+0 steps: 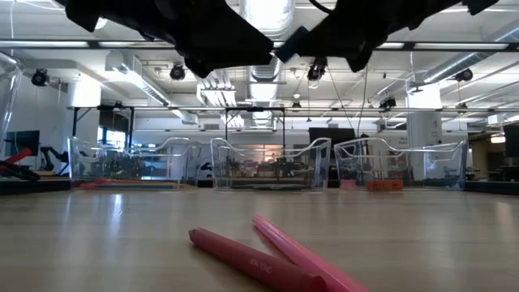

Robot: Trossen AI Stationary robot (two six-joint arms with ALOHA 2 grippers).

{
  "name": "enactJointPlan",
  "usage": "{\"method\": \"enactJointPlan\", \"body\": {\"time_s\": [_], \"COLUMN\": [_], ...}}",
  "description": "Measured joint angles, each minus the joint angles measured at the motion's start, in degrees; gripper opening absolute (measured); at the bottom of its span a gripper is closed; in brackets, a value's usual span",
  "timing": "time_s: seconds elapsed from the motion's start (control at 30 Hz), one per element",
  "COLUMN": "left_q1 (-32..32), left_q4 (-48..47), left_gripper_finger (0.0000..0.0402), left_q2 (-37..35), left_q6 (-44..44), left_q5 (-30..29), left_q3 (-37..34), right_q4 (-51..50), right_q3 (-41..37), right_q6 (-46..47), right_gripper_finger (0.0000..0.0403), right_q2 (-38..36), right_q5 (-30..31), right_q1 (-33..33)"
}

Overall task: Sort crayons/erasers/pens/pencils in bins
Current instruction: Put the blue eraser into the top right transparent bin

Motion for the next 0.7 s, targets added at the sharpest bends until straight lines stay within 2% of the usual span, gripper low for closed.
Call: {"method": "enactJointPlan", "body": {"time_s": [0.13, 0.23, 0.5, 0.7], "left_q1": [0.0, 0.0, 0.0, 0.0], "left_q4": [0.1, 0.1, 0.4, 0.8], "left_gripper_finger": [0.0167, 0.0183, 0.0187, 0.0187], "left_q2": [-0.2, -0.2, -0.2, -0.2], "left_q6": [0.0, 0.0, 0.0, 0.0], "left_q5": [-3.5, -3.7, -3.8, -3.8], "left_q3": [0.0, 0.0, -0.1, -0.1], "right_q4": [-8.9, -10.5, -10.6, -10.4], "right_q3": [-0.8, -4.2, -20.0, -28.5], "right_q6": [2.3, 2.9, 6.1, 6.3], "right_gripper_finger": [0.0015, 0.0014, 0.0014, 0.0015], "right_q2": [-5.3, -10.1, -27.3, -41.7], "right_q5": [6.3, 10.0, 20.8, 22.6], "right_q1": [-1.9, -4.1, -12.5, -19.5]}}
